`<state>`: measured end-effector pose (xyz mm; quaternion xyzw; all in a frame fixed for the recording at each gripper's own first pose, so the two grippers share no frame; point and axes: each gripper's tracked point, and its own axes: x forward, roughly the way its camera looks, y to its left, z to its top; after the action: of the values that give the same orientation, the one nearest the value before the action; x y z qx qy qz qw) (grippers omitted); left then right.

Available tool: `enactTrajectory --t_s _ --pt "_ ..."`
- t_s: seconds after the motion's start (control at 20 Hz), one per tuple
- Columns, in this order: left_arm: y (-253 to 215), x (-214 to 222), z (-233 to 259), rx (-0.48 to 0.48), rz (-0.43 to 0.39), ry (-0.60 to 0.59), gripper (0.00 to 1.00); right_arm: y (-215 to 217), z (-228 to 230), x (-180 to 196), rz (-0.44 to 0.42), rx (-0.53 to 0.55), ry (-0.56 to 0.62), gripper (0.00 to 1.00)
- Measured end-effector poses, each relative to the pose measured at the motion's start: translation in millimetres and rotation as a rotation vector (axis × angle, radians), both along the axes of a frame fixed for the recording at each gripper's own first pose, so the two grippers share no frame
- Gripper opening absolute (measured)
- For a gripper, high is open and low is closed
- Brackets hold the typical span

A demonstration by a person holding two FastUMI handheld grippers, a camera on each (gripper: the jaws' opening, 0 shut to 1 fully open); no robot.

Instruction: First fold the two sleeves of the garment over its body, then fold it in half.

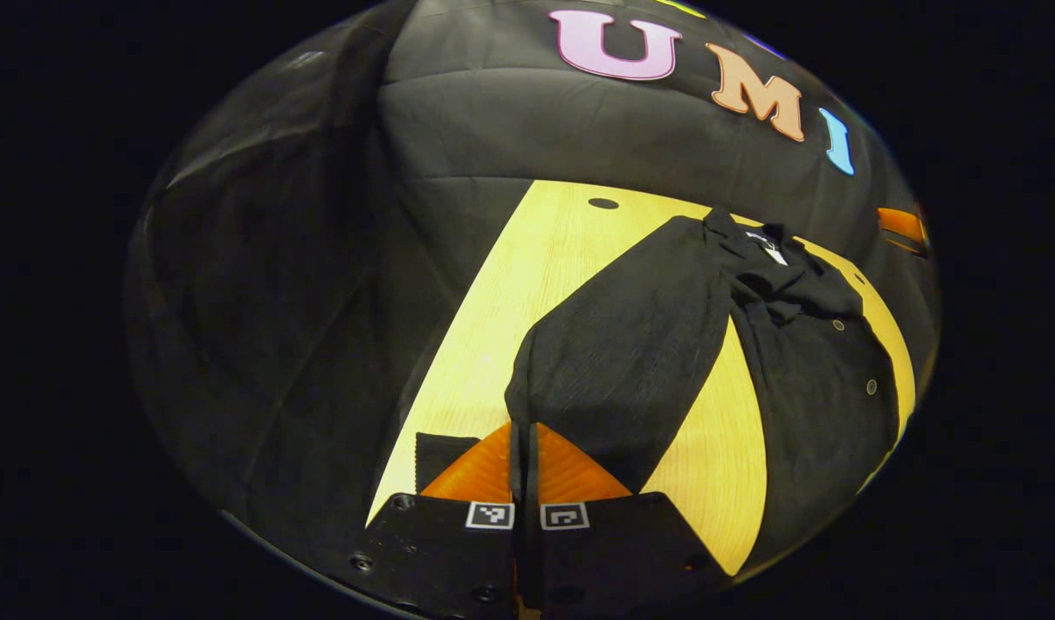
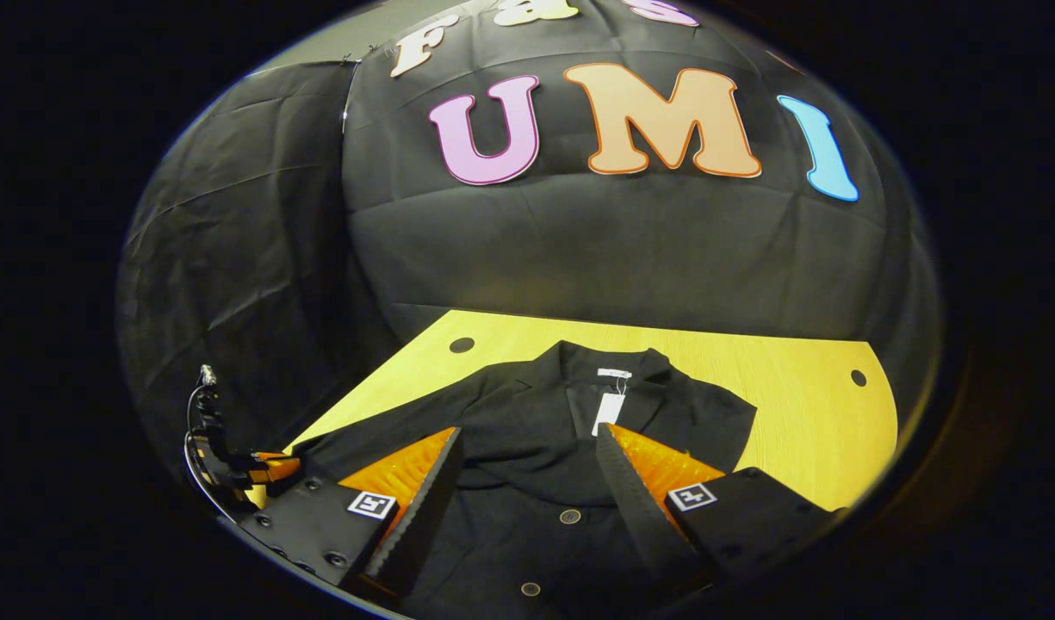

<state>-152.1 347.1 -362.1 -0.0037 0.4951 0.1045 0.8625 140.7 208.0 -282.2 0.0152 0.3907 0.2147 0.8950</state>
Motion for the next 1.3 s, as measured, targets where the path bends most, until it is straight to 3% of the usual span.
enactTrajectory --t_s 0.25,0.7,1.3 --pt "-47 24 38 -0.066 -0.05 -0.073 0.0 -14 14 -6 -0.002 0.014 -0.038 0.98" --pt "-150 130 127 -0.113 -0.236 -0.279 0.0 -85 37 -19 -0.09 0.038 -0.095 0.98" --pt "-271 210 127 -0.124 -0.39 -0.282 0.0 -221 40 -63 -0.306 0.044 -0.098 0.98"
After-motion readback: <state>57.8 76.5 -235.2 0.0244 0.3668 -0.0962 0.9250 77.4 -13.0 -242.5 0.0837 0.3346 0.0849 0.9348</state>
